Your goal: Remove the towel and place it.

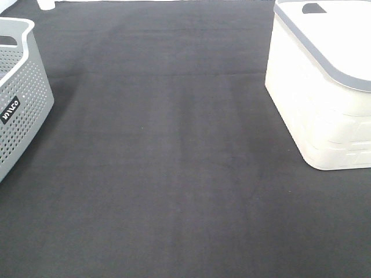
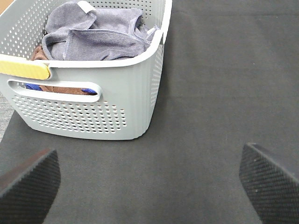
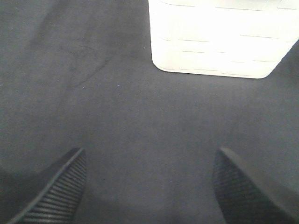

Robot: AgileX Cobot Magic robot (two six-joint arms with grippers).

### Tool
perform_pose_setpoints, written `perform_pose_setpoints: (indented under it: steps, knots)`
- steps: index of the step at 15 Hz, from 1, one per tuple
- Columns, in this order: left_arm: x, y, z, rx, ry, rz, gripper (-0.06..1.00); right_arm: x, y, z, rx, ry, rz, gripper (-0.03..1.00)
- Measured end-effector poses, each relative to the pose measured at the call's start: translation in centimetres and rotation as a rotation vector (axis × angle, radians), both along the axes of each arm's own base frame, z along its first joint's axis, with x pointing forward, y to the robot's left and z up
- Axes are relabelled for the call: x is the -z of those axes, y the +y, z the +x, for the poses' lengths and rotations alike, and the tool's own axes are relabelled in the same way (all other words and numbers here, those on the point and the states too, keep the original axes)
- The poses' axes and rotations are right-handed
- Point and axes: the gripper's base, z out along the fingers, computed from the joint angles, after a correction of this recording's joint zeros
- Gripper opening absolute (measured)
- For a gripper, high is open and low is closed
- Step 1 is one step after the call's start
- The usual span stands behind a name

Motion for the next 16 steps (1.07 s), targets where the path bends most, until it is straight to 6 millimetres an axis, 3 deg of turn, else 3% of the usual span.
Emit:
perform_pose_setpoints:
  steps: [16]
  knots:
    - [0.00, 0.01, 0.00, -0.001, 0.000, 0.001, 0.98, 0.00, 0.00, 0.00, 0.000, 0.000, 0.000, 0.73]
